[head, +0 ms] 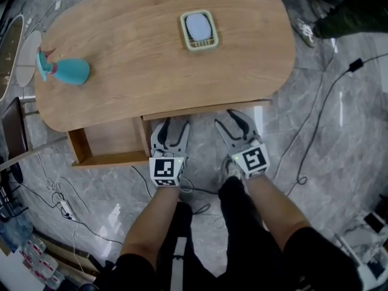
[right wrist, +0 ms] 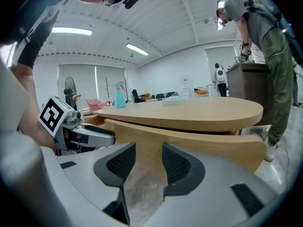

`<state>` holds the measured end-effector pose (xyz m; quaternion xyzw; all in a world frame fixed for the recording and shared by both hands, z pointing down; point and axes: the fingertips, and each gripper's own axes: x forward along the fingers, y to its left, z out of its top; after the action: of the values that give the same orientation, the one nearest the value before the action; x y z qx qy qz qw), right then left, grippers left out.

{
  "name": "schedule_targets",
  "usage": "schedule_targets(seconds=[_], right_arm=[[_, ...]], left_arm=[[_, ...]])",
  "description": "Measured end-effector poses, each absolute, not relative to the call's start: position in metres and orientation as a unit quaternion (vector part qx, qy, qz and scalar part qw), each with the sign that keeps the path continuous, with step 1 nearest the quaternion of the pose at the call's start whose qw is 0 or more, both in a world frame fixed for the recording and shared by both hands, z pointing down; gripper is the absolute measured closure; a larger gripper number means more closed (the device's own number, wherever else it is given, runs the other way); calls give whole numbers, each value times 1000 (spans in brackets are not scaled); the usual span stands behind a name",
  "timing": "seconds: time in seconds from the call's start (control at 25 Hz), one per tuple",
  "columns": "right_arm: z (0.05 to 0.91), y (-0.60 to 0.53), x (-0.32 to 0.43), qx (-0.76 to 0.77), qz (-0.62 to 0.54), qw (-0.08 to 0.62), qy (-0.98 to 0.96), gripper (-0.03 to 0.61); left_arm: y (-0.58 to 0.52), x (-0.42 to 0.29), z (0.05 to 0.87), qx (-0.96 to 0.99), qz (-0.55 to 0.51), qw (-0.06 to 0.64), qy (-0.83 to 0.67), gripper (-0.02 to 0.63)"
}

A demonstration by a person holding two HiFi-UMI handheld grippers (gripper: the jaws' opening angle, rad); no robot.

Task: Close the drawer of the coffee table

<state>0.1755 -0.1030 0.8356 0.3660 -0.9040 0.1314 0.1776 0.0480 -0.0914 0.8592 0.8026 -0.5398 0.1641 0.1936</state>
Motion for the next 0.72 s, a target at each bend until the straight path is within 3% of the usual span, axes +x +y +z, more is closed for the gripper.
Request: schedule_targets(seconds=[0.72], right_arm=[[842,-154,156,374,128,174,-902,405]], left_arm=[[-143,40,857,811,158,168,-538,397]])
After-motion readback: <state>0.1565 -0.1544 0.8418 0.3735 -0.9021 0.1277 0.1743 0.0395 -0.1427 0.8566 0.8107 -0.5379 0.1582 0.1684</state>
